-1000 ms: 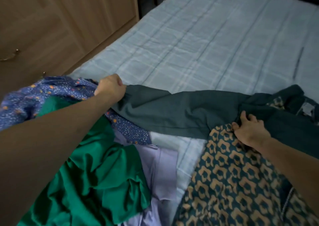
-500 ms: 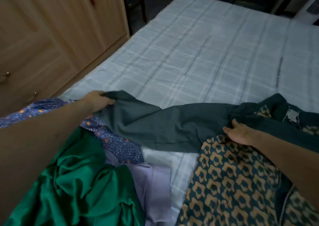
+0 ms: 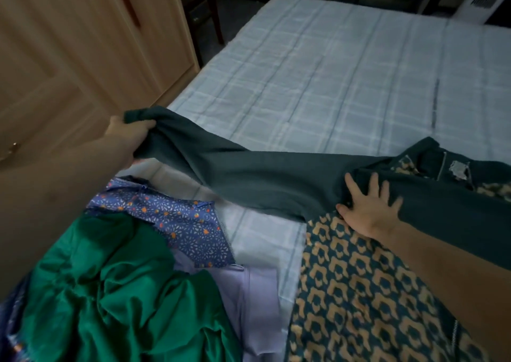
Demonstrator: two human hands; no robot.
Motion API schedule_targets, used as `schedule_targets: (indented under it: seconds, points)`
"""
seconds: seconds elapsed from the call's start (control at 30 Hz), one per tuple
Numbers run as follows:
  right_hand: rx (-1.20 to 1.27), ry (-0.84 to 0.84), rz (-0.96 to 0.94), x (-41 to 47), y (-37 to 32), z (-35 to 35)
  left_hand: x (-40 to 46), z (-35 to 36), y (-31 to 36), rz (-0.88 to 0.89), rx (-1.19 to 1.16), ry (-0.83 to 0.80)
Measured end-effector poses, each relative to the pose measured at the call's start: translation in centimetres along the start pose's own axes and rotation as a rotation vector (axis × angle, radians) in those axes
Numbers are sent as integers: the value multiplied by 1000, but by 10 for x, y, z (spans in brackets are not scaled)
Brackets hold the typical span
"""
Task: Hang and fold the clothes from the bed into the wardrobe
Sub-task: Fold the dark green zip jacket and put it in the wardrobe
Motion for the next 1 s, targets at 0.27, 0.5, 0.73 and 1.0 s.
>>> schedule_targets:
  seconds: [0.27, 0.5, 0.73, 1.0]
  points:
    - [1310, 41, -257, -56, -79, -77, -120, 100, 42, 135, -171, -520]
    - [1615, 17, -52, -69, -31, -110, -223, 186, 30, 93, 38, -1009]
    - [1679, 118, 395, -62, 141, -61, -214, 223, -46, 287, 437, -593]
    - [1606, 188, 588, -75, 288, -20, -261, 326, -107, 397, 906, -772]
Point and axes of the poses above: each hand's wrist, its own x-axis towards the middle knuckle, its own z-axis out of the palm, y = z × x, the point moved 3 cm from there along x, towards the middle knuckle, and after that the axes turned 7 degrees about -x, right-handed, at the moved point
